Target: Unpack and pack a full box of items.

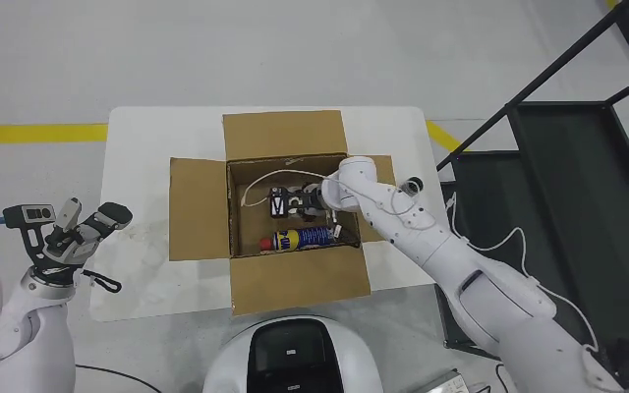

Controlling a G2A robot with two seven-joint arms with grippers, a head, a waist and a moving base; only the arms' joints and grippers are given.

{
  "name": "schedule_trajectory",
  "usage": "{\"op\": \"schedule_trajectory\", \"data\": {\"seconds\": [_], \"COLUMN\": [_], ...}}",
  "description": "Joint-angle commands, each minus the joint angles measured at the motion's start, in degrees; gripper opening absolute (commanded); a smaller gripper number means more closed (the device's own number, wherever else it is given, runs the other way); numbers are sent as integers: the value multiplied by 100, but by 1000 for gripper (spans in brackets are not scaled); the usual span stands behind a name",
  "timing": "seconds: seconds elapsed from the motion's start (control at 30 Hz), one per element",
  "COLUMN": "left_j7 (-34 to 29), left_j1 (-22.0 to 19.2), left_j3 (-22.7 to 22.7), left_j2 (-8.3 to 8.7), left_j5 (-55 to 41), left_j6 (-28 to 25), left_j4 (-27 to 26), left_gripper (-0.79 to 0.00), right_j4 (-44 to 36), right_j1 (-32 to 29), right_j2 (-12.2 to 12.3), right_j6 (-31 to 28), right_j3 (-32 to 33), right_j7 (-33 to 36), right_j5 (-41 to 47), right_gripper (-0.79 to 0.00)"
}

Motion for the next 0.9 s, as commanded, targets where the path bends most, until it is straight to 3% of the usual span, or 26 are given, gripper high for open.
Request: {"op": "schedule_trajectory", "data": {"seconds": [0.0, 0.2, 0.4, 0.67, 0.87], "left_j7": [0, 0, 0, 0, 0], "left_j1": [0, 0, 0, 0, 0], "left_j3": [0, 0, 0, 0, 0], "left_j2": [0, 0, 0, 0, 0], "left_j5": [0, 0, 0, 0, 0], "left_j6": [0, 0, 0, 0, 0], "left_j4": [0, 0, 0, 0, 0], "left_gripper": [0, 0, 0, 0, 0], "right_j4": [113, 23, -1082, -3763, -4450], "right_j1": [42, 4, -674, -3301, -5005], "right_j2": [-44, -17, 402, 1214, 1437], "right_j6": [-18, 7, 57, -21, 405], "right_j3": [-51, 71, 952, 3582, 5137], "right_j7": [-35, -283, -923, -2150, -2782], "right_j5": [28, 10, -131, -302, -181], "right_gripper": [0, 0, 0, 0, 0]}}
